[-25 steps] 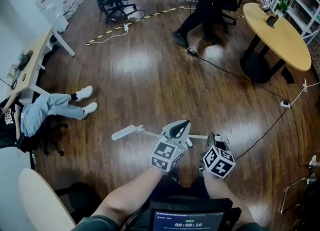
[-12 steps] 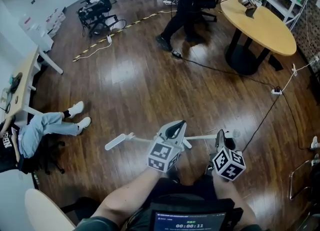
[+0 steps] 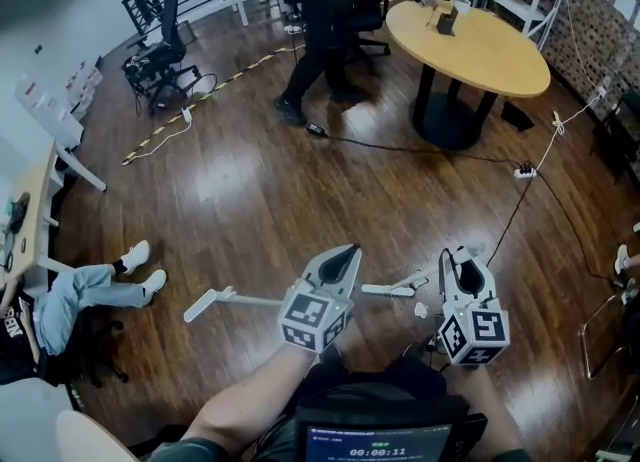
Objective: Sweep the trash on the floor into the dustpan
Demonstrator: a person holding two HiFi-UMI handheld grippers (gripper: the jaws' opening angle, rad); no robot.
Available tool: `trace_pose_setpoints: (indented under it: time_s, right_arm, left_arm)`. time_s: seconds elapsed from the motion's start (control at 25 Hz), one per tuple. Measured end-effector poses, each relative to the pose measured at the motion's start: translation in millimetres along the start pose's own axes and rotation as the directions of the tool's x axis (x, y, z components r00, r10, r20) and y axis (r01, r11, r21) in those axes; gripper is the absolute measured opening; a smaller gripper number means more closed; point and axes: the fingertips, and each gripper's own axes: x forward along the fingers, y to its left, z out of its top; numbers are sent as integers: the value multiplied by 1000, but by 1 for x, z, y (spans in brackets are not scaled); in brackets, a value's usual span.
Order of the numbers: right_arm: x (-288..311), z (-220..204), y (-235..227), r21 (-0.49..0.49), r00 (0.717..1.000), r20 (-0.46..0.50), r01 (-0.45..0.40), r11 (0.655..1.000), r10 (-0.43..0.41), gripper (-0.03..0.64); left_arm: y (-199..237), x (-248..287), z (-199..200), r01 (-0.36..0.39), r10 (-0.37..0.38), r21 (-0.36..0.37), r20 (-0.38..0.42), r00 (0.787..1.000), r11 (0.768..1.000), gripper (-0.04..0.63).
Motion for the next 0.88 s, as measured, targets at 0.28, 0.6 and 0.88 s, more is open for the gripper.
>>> trace_pose_setpoints:
  time_s: [0.28, 0.6, 0.88]
  right_arm:
    - [-52, 66, -95, -54, 995, 86, -41, 998, 46, 138]
    - [-88, 115, -153, -83, 992, 101, -68, 994, 76, 137]
    - [-97, 138, -156, -110, 980, 135, -131, 985, 145, 135]
  left_arm:
    - [-72, 34, 39, -27, 27, -32, 23, 999, 999, 12]
    - [-129, 53, 89, -37, 39, -41, 62, 997, 998, 11]
    - [-163, 74, 125, 8, -9, 9, 99, 995, 1000, 12]
